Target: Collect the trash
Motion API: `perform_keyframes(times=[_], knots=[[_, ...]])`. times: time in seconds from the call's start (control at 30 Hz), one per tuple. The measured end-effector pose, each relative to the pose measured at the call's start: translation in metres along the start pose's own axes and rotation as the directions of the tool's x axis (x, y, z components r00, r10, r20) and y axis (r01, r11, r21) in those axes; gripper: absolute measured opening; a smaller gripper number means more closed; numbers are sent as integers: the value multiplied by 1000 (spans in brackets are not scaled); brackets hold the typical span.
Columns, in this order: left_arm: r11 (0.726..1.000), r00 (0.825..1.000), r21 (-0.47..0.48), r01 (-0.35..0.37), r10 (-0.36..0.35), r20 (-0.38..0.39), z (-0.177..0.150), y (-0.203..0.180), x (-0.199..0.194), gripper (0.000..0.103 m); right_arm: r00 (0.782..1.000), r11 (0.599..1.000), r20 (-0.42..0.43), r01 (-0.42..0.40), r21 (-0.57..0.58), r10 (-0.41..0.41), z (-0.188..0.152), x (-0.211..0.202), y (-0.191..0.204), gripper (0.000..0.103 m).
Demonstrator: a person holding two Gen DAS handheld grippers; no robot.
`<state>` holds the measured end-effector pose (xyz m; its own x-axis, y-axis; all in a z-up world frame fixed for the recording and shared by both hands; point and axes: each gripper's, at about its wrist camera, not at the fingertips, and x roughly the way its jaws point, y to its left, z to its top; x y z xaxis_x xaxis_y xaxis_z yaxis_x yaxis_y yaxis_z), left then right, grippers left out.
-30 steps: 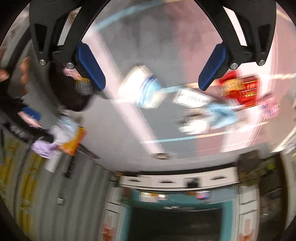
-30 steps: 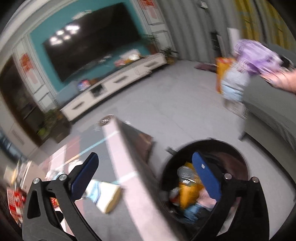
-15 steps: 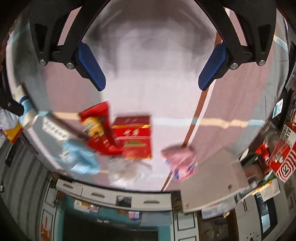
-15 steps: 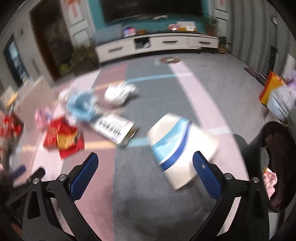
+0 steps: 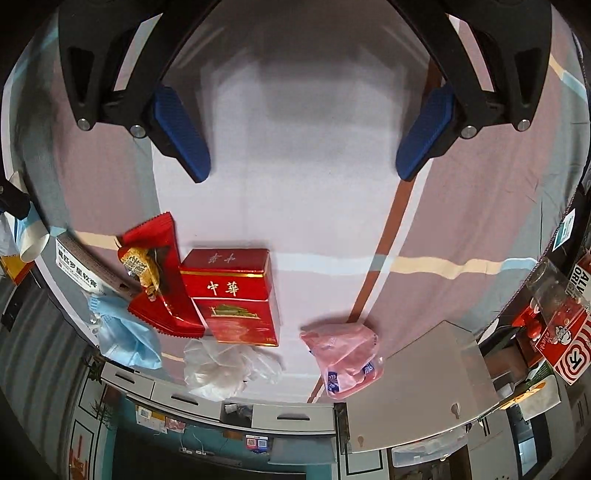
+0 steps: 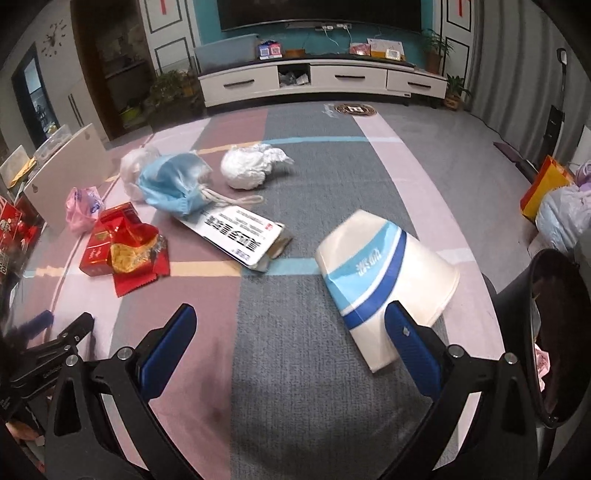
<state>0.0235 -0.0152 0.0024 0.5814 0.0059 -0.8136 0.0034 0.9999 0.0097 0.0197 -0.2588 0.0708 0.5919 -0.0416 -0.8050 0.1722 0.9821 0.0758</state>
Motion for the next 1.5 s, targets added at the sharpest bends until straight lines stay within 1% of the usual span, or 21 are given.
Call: perform_keyframes(times=[0.17,0.33,0.43,0.5,1.0,1.13,1.27,1.5], knots=[[1000,1000,0,0,0,0,1,1,0,101,1000,1000,-5,2,30,-2,0,-2,-8,100],[1000,1000,0,0,0,0,1,1,0,101,999,997,11,41,58,-42,6,-10,-13,100],[1000,1000,0,0,0,1,1,1,0,101,999,997,30,27,73,-29,8,-16,-17,100],[1000,1000,0,0,0,1,1,1,0,101,999,997,45,13,71,-17,7,-21,-18,100],[1000,1000,-1,0,0,1,0,1,0,101,998,997,47,43,68,-46,8,-19,-23,100],[1000,1000,-1,0,0,1,0,1,0,101,998,997,46,38,72,-41,8,-20,-22,100],[1000,1000,-1,-1,1,1,0,1,0,101,997,997,55,53,63,-56,8,-21,-22,100],[1000,1000,-1,-1,1,2,0,1,0,101,997,997,50,55,55,-58,7,-21,-19,100]])
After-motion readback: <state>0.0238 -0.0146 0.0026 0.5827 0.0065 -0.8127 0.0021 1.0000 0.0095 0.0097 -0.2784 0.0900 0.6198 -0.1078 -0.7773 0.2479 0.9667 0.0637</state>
